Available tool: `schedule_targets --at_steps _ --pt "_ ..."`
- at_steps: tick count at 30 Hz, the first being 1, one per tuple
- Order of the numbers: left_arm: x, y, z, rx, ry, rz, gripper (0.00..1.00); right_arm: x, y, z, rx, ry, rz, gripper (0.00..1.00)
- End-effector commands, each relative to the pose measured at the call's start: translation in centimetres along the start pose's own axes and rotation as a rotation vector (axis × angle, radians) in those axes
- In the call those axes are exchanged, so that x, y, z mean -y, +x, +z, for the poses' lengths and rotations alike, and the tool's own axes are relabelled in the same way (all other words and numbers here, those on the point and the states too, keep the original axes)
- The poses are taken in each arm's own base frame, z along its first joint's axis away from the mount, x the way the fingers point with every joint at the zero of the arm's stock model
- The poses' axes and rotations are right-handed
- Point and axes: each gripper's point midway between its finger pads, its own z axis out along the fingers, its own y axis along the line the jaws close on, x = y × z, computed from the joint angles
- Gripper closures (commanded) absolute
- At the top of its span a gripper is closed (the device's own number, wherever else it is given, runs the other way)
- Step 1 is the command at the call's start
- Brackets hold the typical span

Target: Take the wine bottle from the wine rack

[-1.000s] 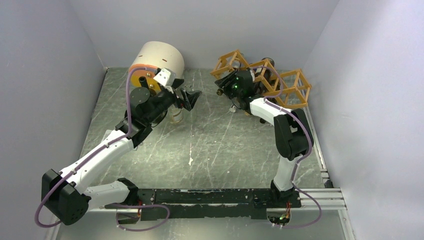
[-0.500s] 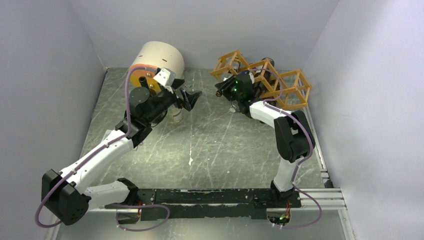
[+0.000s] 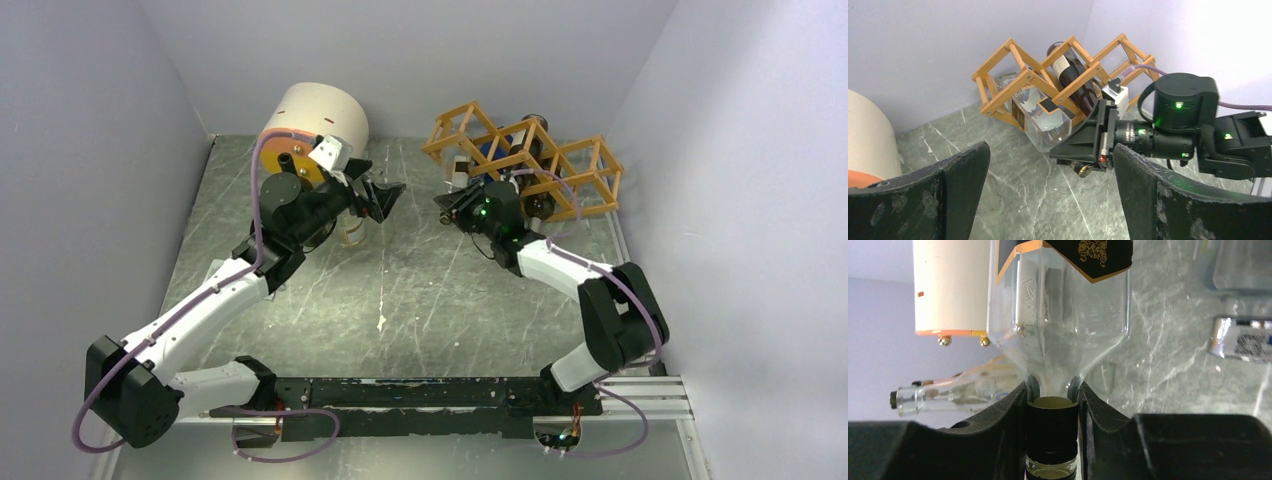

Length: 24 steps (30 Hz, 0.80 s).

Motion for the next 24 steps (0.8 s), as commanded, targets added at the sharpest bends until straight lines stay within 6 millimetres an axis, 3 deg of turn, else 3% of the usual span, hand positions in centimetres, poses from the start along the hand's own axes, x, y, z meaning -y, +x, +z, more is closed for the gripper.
schedule_targets --at_steps 1,24 --pt "0.7 -2.2 0.4 0.054 0.039 -0.003 0.04 -3.2 -1.2 -2.7 0.052 -0.121 0.005 1.0" --pt "2.2 -0.4 1.5 0.02 0.142 -0.039 0.04 -3.0 3.3 -15.3 -0.108 -0.273 0.041 1.0"
